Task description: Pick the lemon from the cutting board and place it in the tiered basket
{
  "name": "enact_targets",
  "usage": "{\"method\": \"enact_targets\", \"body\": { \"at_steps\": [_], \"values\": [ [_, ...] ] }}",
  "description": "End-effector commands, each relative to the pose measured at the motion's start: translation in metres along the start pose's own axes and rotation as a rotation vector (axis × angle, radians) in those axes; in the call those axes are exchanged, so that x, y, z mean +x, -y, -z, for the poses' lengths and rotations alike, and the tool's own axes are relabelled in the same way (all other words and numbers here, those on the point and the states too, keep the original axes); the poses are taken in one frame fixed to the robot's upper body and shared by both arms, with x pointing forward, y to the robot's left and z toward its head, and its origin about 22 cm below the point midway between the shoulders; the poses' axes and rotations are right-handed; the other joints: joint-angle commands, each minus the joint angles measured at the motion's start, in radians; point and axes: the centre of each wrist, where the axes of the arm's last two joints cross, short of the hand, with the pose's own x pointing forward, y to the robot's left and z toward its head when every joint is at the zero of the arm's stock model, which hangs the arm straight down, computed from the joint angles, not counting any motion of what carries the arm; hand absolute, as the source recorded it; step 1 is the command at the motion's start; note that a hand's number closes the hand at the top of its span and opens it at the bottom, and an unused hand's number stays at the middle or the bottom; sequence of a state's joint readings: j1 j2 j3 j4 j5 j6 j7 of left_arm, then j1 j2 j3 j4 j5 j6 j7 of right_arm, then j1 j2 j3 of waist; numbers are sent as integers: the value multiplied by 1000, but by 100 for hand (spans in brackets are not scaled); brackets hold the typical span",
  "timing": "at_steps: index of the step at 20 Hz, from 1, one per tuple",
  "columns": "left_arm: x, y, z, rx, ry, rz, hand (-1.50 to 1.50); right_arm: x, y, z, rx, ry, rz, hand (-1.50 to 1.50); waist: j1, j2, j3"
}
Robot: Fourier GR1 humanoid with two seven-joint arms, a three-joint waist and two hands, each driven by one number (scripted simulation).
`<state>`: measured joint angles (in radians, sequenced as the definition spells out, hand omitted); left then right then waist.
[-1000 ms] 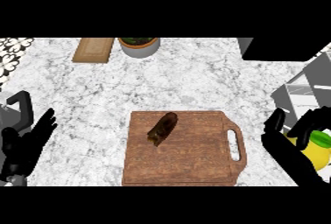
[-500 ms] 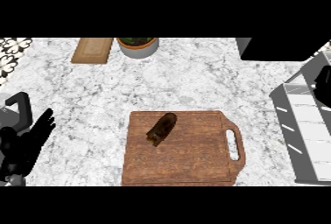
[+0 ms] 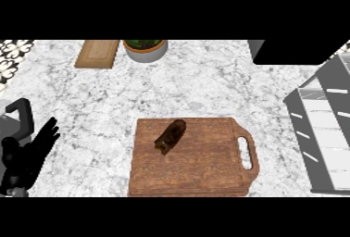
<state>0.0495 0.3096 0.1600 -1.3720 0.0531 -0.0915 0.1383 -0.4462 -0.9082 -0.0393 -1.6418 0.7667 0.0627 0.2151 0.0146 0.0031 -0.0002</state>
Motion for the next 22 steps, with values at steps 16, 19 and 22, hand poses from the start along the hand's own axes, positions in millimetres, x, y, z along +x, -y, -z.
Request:
{"method": "enact_targets", "body": {
  "at_steps": [16, 19, 22],
  "values": [
    [1, -9, -1, 1, 12, 0, 0, -67, -45, 20, 486, -312, -78, -150, 0, 0, 0],
    [-7, -8, 5, 10, -7, 5, 0, -70, -39, 17, 440, -316, 17, -150, -13, -3, 0],
    [9, -20, 11, 5, -16, 4, 0, -82, -28, 18, 369, -290, 94, -150, -13, -3, 0]
  ]
}}
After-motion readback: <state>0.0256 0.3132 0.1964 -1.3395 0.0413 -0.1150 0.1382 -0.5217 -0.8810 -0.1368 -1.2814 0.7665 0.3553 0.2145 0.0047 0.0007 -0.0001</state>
